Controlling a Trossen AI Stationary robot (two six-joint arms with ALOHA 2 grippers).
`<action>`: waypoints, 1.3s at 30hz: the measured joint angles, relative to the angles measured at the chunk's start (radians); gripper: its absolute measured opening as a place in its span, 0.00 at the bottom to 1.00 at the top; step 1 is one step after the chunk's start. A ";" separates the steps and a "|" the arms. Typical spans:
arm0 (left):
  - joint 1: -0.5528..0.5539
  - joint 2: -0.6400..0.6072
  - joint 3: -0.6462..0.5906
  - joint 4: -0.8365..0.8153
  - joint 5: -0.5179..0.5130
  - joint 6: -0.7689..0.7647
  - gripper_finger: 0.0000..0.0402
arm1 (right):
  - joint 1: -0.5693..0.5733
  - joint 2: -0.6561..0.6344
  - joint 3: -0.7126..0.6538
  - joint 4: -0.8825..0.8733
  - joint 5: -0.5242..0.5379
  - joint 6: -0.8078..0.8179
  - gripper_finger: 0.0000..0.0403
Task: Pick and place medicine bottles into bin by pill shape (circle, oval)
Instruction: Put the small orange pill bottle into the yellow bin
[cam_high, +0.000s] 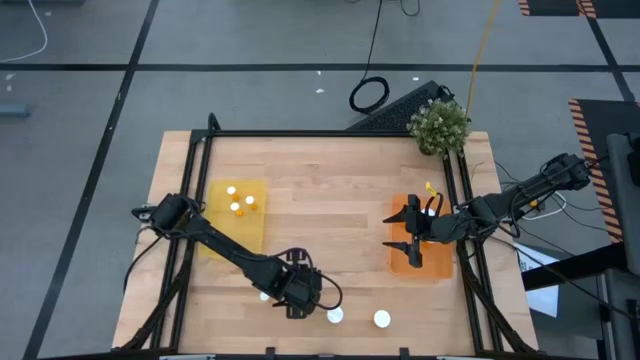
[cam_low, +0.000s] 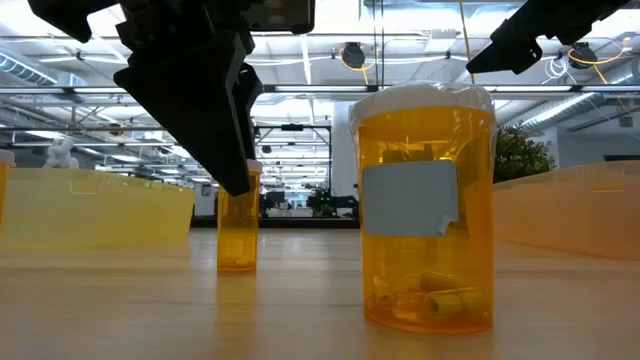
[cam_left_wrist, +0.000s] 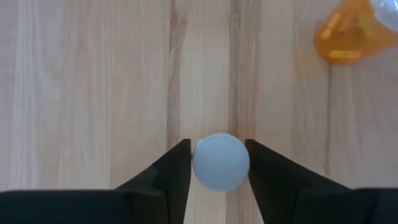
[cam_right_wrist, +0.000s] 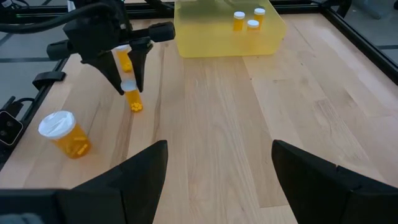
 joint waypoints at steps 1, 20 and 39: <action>0.000 -0.003 0.000 -0.001 0.000 0.000 0.37 | 0.000 0.000 0.000 0.000 0.000 0.000 0.70; 0.004 -0.184 0.000 -0.186 -0.009 0.000 0.33 | 0.000 0.000 0.000 -0.004 0.000 0.000 0.70; 0.034 -0.442 -0.010 -0.566 -0.164 -0.035 0.33 | 0.000 0.000 0.000 -0.010 0.000 0.000 0.70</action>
